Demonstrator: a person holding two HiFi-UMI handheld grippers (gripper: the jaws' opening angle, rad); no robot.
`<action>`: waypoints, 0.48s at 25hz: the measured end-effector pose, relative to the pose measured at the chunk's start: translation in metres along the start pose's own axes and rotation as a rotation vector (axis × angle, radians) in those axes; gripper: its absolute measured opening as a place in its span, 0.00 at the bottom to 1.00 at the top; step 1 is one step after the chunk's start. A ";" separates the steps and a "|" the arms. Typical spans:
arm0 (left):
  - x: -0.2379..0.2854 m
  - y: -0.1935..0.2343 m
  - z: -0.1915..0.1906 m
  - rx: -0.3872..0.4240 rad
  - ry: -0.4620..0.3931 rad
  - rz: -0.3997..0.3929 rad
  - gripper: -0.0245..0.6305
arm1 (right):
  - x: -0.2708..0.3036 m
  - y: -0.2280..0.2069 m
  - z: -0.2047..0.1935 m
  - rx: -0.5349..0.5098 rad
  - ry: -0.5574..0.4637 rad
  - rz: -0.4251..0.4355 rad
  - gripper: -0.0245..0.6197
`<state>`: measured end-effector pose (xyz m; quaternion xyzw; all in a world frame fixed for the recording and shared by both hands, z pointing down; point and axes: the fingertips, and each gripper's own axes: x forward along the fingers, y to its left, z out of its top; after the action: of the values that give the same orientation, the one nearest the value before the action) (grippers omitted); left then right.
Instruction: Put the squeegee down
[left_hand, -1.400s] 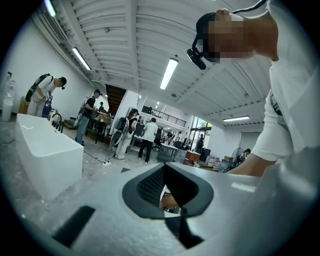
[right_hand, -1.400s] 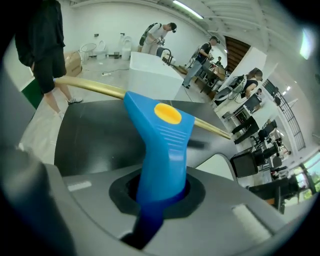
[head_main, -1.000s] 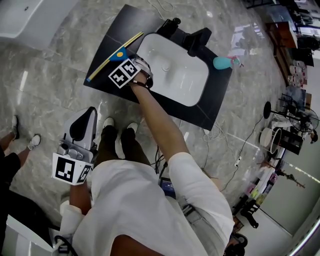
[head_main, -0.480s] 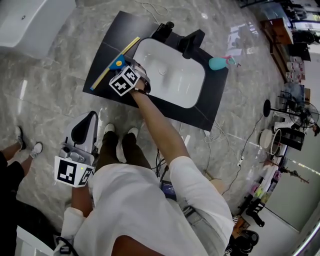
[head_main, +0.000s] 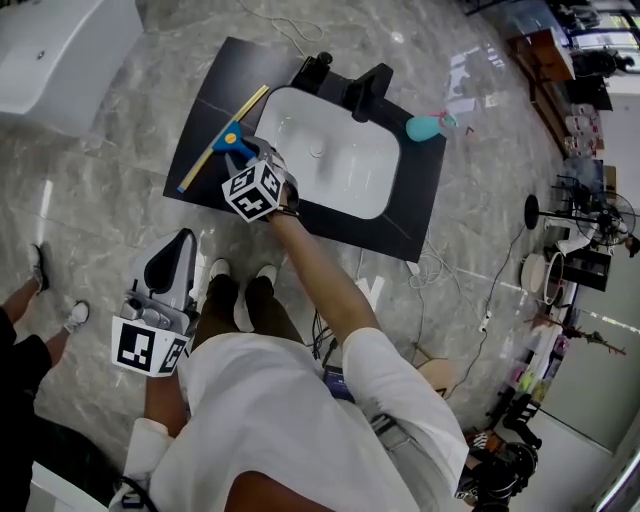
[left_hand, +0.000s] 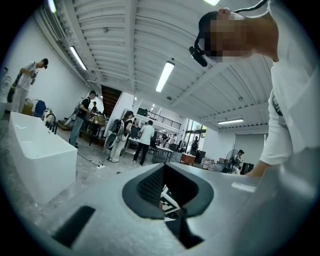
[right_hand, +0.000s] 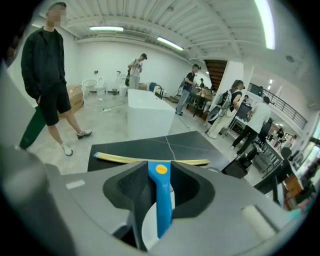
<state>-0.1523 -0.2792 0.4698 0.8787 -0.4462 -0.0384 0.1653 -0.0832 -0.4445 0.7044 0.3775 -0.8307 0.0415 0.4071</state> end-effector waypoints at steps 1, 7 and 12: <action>0.001 -0.001 0.001 0.002 -0.003 -0.004 0.05 | -0.011 0.000 0.005 0.011 -0.041 -0.008 0.26; 0.009 -0.008 0.005 0.012 -0.002 -0.022 0.05 | -0.084 0.001 0.031 0.052 -0.259 -0.064 0.14; 0.014 -0.018 0.011 0.024 0.004 -0.047 0.05 | -0.154 -0.009 0.048 0.120 -0.402 -0.104 0.05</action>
<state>-0.1326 -0.2834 0.4551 0.8911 -0.4253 -0.0351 0.1545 -0.0496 -0.3780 0.5613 0.4442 -0.8706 -0.0065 0.2115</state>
